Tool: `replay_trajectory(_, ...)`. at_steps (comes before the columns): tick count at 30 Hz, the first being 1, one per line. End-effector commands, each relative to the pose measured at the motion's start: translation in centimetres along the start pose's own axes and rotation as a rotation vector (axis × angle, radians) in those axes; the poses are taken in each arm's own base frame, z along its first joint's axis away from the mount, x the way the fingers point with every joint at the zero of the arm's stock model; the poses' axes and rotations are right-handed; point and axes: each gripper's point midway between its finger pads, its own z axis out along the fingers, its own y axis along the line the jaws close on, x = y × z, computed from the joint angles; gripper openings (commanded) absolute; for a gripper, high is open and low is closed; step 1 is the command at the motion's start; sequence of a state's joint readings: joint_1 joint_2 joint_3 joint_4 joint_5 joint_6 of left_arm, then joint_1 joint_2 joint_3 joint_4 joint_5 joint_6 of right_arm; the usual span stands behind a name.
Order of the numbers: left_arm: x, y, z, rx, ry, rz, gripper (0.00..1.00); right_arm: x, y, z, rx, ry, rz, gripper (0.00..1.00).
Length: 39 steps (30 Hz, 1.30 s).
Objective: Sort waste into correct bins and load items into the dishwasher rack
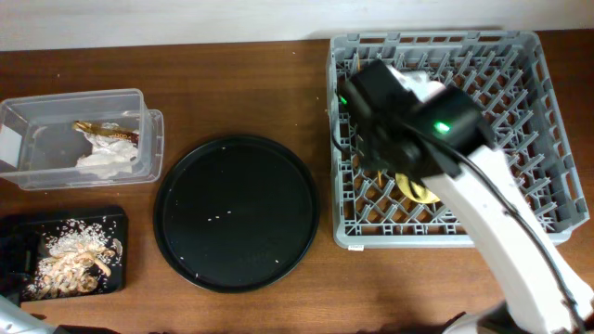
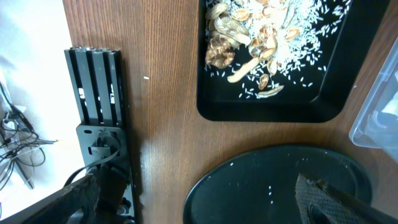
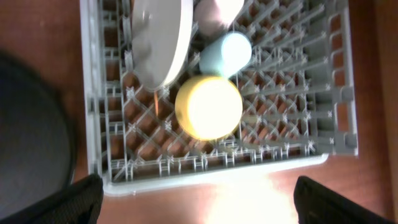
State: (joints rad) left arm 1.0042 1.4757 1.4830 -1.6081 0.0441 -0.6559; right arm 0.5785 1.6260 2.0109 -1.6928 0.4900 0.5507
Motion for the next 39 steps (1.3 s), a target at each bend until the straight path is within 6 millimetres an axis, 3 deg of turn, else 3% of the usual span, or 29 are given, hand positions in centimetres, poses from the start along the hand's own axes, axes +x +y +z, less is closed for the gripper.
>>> replay_trajectory(1,-0.2,0.2,0.0,-0.008,-0.002,-0.004,0.99,2.6,-0.8,-3.6,-0.186,-0.009,0.044,0.98)
replay_trajectory(3,-0.1,0.2,0.0,-0.008,-0.001,-0.004,0.99,5.3,-1.4,-5.1,-0.282,-0.003,0.015,0.98)
replay_trajectory(4,-0.1,0.2,0.0,-0.008,-0.001,-0.004,0.99,6.4,-0.7,-5.8,-0.356,0.016,-0.045,0.98)
replay_trajectory(5,-0.1,0.2,0.0,-0.008,-0.002,-0.004,0.99,9.0,1.9,-8.3,-0.599,0.089,-0.107,0.98)
replay_trajectory(6,-0.1,0.2,0.0,-0.008,-0.002,-0.004,0.99,9.5,2.6,-9.1,-0.659,0.111,-0.111,0.98)
replay_trajectory(14,-0.1,0.2,0.0,-0.008,-0.002,-0.004,0.99,9.1,3.8,-7.4,-0.625,0.173,-0.123,0.98)
replay_trajectory(16,-0.1,0.2,0.0,-0.008,-0.002,-0.004,0.99,8.8,2.5,-7.8,-0.595,0.111,-0.112,0.98)
replay_trajectory(18,-0.2,0.2,0.0,-0.008,-0.002,-0.004,0.99,6.9,0.7,-9.4,-0.614,-0.081,-0.073,0.98)
replay_trajectory(20,-0.1,0.2,0.0,-0.008,-0.001,-0.004,0.99,6.7,-0.8,-10.2,-0.675,-0.219,-0.095,0.98)
replay_trajectory(23,-0.2,0.2,0.0,-0.008,-0.002,-0.004,0.99,9.1,-2.0,-6.9,-0.694,-0.426,-0.134,0.98)
replay_trajectory(26,-0.1,0.2,0.0,-0.008,-0.002,-0.004,0.99,11.4,0.1,-1.2,-0.732,-0.676,-0.156,0.98)
replay_trajectory(30,-0.1,0.2,0.0,-0.008,-0.001,-0.004,0.99,12.1,2.5,3.9,-0.796,-0.95,-0.086,0.98)
replay_trajectory(35,-0.2,0.2,0.0,-0.008,-0.002,-0.004,0.99,11.3,2.3,5.5,-0.739,-1.21,-0.064,0.98)
replay_trajectory(39,-0.2,0.2,0.0,-0.008,-0.002,-0.004,0.99,10.4,-0.5,7.3,-0.588,-1.19,0.032,0.98)
